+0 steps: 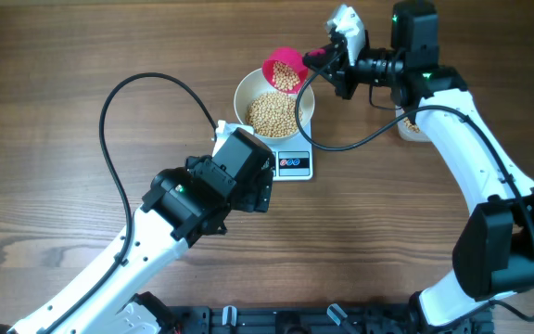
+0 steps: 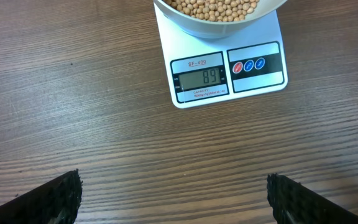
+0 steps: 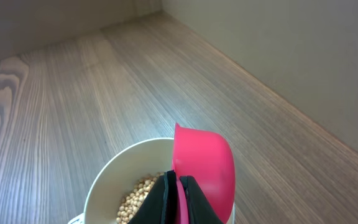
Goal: Scoop item into bowl and weigh 150g on scale
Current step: 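Tip the scoop with the right gripper to pour soybeans into the bowl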
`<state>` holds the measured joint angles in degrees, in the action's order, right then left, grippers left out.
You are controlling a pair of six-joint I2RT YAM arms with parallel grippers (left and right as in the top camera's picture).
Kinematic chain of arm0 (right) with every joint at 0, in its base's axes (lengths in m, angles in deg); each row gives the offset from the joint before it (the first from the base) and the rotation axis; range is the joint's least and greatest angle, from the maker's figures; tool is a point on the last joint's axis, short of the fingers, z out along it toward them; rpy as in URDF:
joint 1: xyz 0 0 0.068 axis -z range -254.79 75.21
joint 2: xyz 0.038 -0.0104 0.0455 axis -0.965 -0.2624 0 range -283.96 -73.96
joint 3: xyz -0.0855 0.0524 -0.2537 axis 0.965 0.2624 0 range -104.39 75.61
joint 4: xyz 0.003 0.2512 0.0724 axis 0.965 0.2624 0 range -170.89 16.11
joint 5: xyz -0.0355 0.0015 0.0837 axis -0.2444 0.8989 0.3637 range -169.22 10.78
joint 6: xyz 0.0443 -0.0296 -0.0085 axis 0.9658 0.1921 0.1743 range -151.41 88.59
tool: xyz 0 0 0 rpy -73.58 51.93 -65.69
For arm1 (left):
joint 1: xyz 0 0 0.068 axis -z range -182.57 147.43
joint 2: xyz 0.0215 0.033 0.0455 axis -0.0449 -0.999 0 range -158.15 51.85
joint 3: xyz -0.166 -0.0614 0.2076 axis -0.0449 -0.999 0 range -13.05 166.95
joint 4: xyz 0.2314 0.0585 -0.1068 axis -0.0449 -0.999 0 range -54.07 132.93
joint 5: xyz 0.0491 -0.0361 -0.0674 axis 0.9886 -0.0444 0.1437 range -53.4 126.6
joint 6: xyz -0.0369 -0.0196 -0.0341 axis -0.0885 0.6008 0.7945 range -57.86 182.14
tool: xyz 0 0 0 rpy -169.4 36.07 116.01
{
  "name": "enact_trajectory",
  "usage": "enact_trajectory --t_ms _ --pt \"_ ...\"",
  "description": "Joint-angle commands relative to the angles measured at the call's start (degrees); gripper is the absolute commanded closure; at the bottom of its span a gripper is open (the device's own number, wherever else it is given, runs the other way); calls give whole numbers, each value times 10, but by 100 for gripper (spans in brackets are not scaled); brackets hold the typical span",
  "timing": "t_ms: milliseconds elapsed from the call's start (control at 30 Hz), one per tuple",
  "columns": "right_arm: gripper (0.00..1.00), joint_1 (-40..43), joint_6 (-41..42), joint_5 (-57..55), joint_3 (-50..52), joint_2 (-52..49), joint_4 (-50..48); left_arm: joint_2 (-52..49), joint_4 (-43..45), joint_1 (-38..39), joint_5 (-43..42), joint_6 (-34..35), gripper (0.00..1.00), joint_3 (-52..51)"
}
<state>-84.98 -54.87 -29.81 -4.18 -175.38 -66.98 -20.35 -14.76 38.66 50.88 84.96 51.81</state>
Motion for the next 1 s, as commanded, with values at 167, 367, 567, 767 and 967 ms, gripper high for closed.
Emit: enact_trajectory --t_ms 167,367,567,767,967 --pt "96 -24 -8 -23 -5 -8 -3 1 0 -2 1 1 0 -2" --pt "96 -36 -23 -33 -5 -8 -4 1 0 -2 1 1 0 -2" --pt "96 -52 -51 -72 -5 5 -1 1 0 -2 1 1 0 -2" --pt "96 -52 -68 -102 -5 25 24 1 0 -2 1 1 0 -2" --pt "96 -52 -67 -113 -5 31 33 1 0 -2 1 1 0 -2"
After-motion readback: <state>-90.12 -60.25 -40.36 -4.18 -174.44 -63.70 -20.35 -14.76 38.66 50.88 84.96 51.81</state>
